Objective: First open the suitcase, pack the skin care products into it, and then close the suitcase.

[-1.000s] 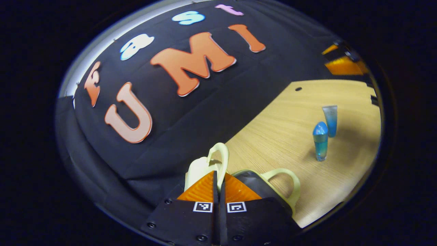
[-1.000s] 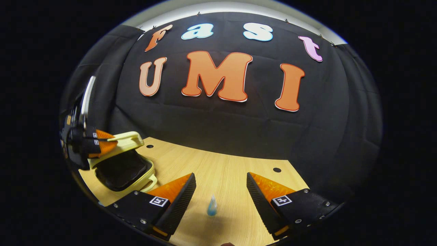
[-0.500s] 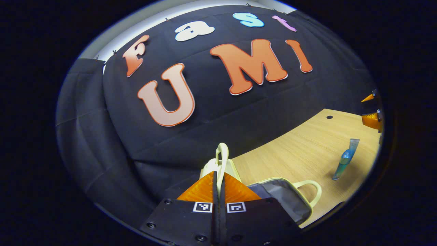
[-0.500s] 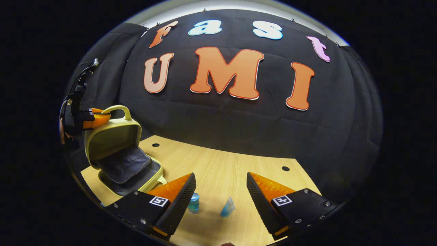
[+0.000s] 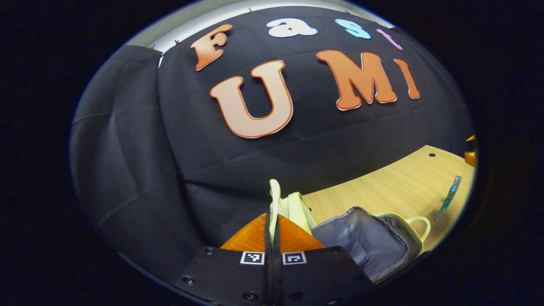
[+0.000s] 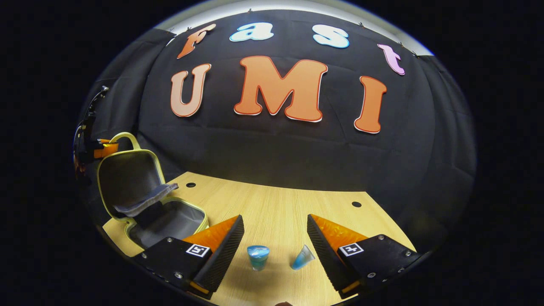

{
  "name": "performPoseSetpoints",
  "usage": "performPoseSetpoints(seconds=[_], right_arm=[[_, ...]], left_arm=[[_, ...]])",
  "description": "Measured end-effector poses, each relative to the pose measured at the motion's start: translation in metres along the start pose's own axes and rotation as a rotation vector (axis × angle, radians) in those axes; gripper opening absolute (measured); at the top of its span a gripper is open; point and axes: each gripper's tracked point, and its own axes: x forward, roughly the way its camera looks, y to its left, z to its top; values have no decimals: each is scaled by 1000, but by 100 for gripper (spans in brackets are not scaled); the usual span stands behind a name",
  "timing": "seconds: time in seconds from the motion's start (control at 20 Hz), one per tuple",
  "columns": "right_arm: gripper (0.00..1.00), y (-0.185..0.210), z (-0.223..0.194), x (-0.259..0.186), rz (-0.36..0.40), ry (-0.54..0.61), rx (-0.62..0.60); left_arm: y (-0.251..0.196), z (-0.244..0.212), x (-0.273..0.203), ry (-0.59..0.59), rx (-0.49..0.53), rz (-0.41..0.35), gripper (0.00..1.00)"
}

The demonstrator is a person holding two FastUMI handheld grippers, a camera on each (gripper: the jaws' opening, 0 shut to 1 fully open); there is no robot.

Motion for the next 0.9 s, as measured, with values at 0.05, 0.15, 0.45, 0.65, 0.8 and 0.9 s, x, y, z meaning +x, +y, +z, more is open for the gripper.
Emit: performPoseSetpoints(seconds=[0.05,0.15,0.45,0.65,0.8,0.9], right_arm=[[95,2,0,-1,-10,2,-3],[95,6,-1,-4,-22,16,1],[95,20,-5,-13,-40,49,-17],[95,25,-10,-10,-32,70,3],[95,33,-1,-6,-29,65,-4],[95,29,-2,-4,-33,65,2]], left_arm=[[10,-8,3,10,-1,4,1],[30,-24,10,31,-9,14,1],[86,-86,27,136,-6,88,5],[104,-129,38,200,-30,101,6],[124,-155,37,253,-19,162,11],[121,-150,34,228,-39,153,24]])
